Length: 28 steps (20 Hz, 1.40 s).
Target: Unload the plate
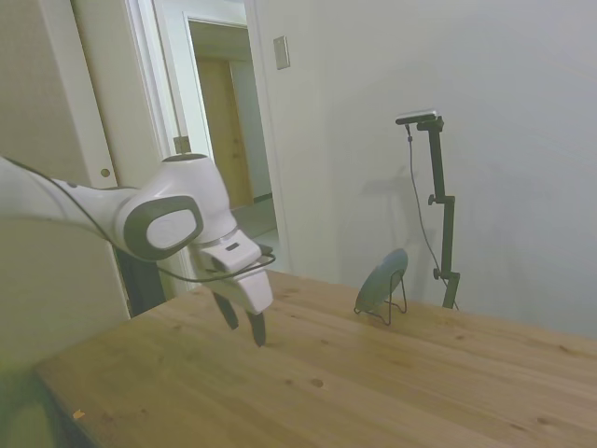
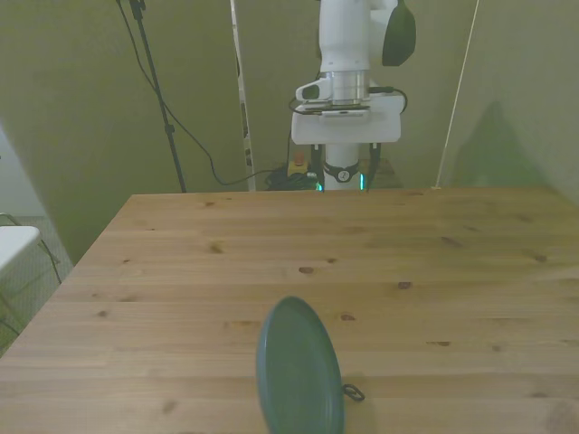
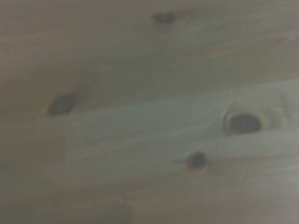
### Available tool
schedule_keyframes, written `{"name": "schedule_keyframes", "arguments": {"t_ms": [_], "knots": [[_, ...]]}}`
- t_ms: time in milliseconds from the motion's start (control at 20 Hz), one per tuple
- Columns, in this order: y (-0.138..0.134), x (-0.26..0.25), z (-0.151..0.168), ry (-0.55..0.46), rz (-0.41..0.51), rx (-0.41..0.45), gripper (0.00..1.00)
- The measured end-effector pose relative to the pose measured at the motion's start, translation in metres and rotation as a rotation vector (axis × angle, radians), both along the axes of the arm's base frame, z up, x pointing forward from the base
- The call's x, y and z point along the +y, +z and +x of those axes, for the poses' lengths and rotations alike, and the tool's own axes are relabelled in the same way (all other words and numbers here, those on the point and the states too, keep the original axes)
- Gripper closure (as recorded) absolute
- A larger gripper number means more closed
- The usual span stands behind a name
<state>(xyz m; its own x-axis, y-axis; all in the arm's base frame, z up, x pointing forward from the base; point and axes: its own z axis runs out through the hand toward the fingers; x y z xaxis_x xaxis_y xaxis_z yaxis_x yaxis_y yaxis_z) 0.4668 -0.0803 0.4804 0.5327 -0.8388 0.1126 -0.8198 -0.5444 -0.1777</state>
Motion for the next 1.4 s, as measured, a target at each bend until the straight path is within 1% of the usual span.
{"name": "schedule_keyframes", "arguments": {"t_ms": [150, 300, 400, 500, 600, 800, 900, 1050, 1250, 1400], "knots": [[0.006, -0.021, 0.035, -0.049, 0.007, -0.008, 0.0], [0.012, -0.033, 0.059, -0.073, 0.012, -0.002, 0.0], [0.024, -0.031, 0.07, -0.064, 0.013, -0.001, 0.0], [0.026, -0.031, 0.071, -0.063, 0.011, -0.009, 0.0], [0.036, -0.033, 0.074, -0.072, 0.009, -0.03, 0.0], [0.063, -0.06, 0.095, -0.152, 0.004, -0.106, 0.0], [0.066, -0.077, 0.115, -0.201, -0.001, -0.142, 0.0], [0.061, -0.095, 0.152, -0.26, -0.007, -0.173, 0.0], [0.054, -0.107, 0.198, -0.299, -0.019, -0.196, 0.0], [0.057, -0.107, 0.225, -0.304, -0.023, -0.204, 0.0]]}}
